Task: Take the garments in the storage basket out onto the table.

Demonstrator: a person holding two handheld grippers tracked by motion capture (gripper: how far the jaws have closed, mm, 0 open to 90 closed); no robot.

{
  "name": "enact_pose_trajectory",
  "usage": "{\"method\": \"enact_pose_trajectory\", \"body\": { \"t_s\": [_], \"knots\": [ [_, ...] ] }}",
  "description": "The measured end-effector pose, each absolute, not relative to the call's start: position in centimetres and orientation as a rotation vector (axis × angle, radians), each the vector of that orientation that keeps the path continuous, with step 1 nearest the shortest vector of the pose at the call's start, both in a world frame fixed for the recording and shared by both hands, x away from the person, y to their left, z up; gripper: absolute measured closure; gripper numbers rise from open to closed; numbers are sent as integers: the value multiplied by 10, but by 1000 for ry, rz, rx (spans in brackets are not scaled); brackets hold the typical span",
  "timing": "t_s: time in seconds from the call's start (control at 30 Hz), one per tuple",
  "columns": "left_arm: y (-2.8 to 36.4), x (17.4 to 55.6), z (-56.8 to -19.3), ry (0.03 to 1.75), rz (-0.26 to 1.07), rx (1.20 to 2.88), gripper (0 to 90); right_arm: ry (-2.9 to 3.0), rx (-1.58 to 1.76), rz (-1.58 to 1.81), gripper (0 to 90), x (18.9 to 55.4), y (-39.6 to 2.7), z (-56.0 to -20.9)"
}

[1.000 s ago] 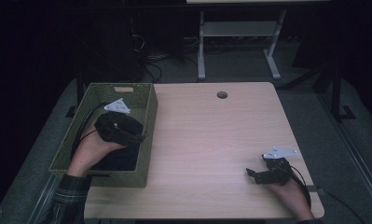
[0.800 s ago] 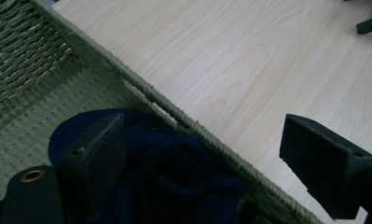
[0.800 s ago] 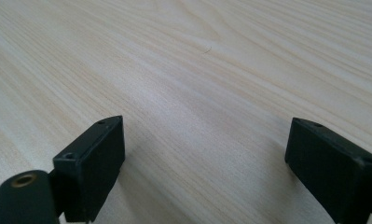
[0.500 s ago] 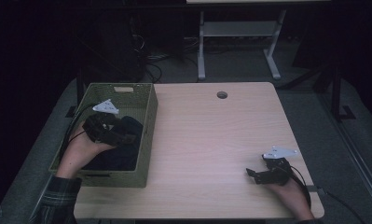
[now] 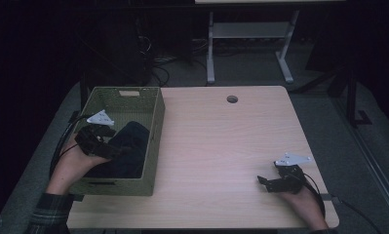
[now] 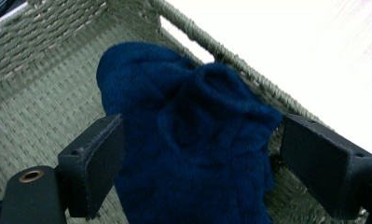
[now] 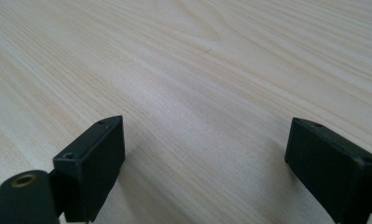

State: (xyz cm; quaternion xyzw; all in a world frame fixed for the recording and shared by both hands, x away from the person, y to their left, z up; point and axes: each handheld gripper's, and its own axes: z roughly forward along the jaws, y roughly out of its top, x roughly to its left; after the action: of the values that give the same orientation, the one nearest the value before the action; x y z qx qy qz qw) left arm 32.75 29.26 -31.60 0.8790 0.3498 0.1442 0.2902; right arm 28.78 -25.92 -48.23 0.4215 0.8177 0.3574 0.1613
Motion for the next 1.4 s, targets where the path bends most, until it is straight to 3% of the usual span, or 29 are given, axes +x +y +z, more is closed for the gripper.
{"method": "enact_pose_trajectory", "body": {
  "t_s": [0.57,1.4],
  "knots": [
    [303,313,-338,990,374,2382,130,2334,1202,1020,116,288,-259,-482],
    [294,335,-372,1012,253,2519,142,2335,1198,1019,116,288,-259,-482]
  ]
}}
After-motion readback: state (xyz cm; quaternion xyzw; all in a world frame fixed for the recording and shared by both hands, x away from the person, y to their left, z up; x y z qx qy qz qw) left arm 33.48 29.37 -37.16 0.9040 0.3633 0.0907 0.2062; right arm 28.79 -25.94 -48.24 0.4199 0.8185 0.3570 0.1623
